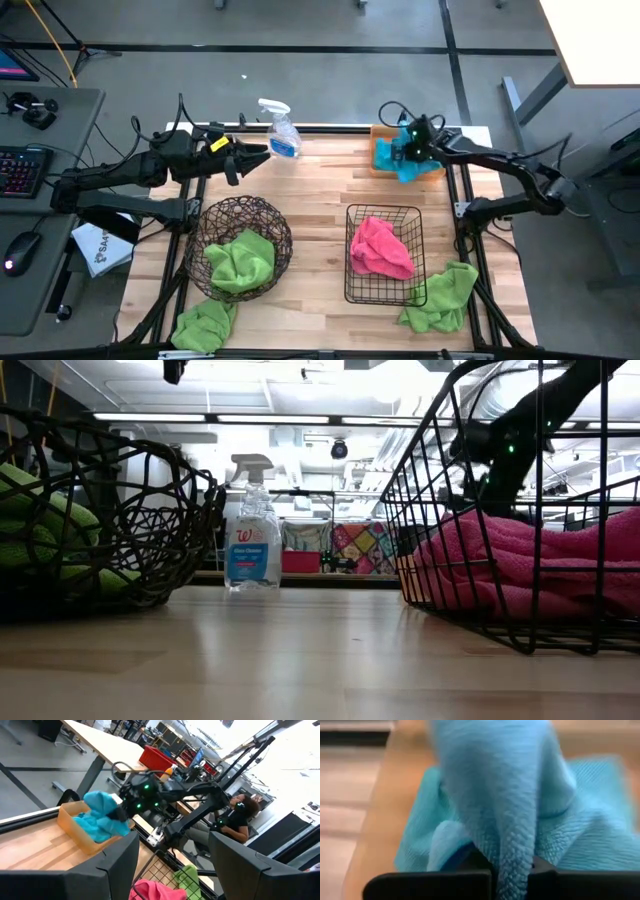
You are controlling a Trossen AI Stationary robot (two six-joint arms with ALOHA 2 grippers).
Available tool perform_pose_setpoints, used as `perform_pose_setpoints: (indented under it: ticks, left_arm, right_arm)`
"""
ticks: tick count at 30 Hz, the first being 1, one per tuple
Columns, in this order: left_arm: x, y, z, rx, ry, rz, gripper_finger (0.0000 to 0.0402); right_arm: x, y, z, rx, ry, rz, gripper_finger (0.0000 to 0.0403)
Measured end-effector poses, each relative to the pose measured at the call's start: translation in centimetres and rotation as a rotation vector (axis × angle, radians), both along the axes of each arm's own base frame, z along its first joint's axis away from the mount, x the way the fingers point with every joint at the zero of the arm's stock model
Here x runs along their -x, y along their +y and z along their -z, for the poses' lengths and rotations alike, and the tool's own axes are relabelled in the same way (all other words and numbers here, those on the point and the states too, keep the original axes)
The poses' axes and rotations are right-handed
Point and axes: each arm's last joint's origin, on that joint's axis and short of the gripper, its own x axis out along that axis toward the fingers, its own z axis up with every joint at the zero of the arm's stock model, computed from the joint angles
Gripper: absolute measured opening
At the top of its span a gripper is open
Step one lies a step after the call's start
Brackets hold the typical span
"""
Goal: Sort microfiber towel by color & place in baskets
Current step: Put the blue towel into the orange transparent bin
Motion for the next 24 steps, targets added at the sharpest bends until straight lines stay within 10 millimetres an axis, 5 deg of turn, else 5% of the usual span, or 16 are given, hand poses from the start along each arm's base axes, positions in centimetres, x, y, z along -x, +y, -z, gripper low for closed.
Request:
perform_pose_setpoints:
  ticks: [11, 24]
  left_arm:
    - [0.0, 0.0, 0.0, 0.009, -0.003, 0.000, 0.0227]
    - [0.0, 0.0, 0.0, 0.010, -0.002, 0.004, 0.0227]
  right_arm:
    - [-1.0, -0.6, 4.4, -0.193, -0.008, 0.055, 0.0010]
    - [-2.0, -2.7, -0.1, -0.027, -0.070, 0.110, 0.0177]
